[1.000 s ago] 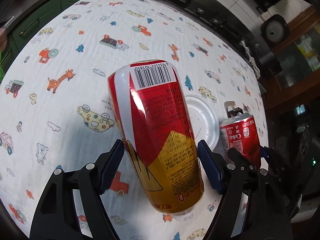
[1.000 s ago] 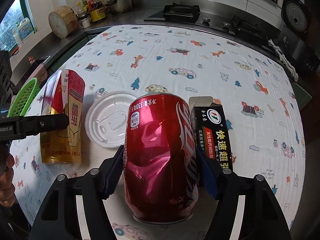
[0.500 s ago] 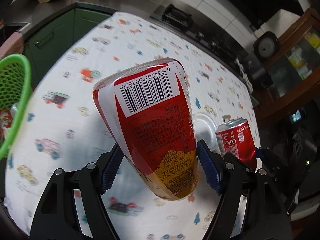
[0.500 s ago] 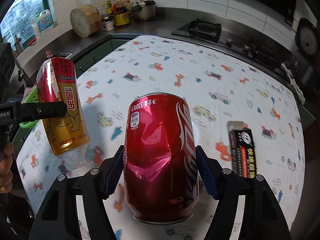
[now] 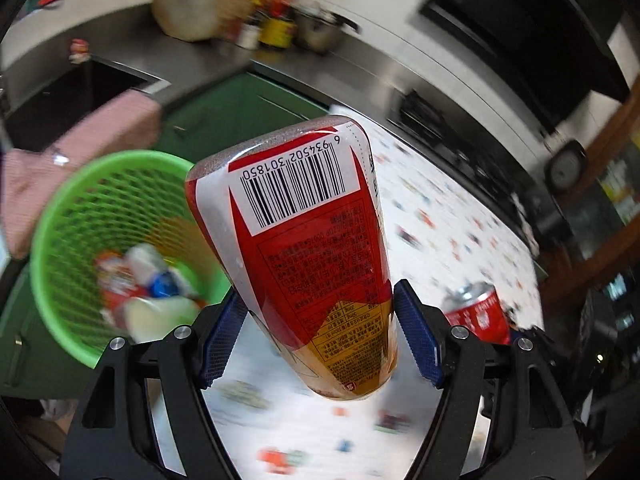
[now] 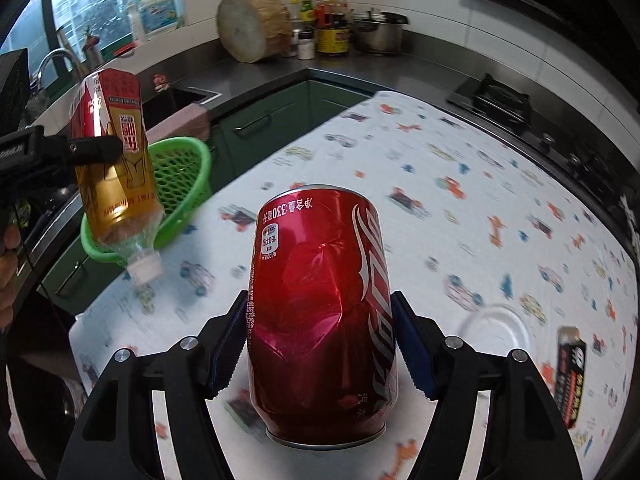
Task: Collect trash
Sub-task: 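Carry the drink bottle and the Coca-Cola can over the green basket with both tools, then release the bottle into the basket with left tool while right tool releases the can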
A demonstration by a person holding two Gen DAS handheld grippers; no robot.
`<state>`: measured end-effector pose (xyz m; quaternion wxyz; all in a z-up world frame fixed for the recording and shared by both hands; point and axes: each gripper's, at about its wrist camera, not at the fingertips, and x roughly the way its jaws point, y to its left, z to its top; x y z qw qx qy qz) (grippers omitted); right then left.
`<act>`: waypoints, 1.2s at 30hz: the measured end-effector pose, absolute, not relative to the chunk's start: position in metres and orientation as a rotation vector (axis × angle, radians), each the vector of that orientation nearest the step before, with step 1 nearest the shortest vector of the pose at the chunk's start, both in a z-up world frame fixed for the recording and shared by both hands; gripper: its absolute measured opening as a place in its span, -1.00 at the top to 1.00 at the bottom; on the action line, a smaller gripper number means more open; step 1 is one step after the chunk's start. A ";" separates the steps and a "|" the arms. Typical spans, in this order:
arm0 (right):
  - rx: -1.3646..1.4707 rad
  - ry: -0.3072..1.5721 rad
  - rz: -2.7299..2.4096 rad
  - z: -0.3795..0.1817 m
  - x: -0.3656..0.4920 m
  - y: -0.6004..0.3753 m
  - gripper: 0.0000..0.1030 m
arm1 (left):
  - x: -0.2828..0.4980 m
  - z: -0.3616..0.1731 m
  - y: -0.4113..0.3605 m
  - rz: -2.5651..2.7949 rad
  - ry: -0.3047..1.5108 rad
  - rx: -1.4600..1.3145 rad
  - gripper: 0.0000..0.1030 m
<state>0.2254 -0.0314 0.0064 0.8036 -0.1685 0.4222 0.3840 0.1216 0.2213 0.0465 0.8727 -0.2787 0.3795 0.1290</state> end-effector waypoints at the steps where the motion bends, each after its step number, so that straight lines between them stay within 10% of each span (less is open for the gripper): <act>1: -0.367 0.904 0.834 0.006 0.223 -0.021 -0.29 | 0.117 0.046 0.235 0.299 0.787 -0.584 -0.41; 36: -0.305 0.861 1.137 0.009 0.162 0.200 -0.44 | 0.043 -0.035 0.401 0.627 0.796 -0.709 -0.45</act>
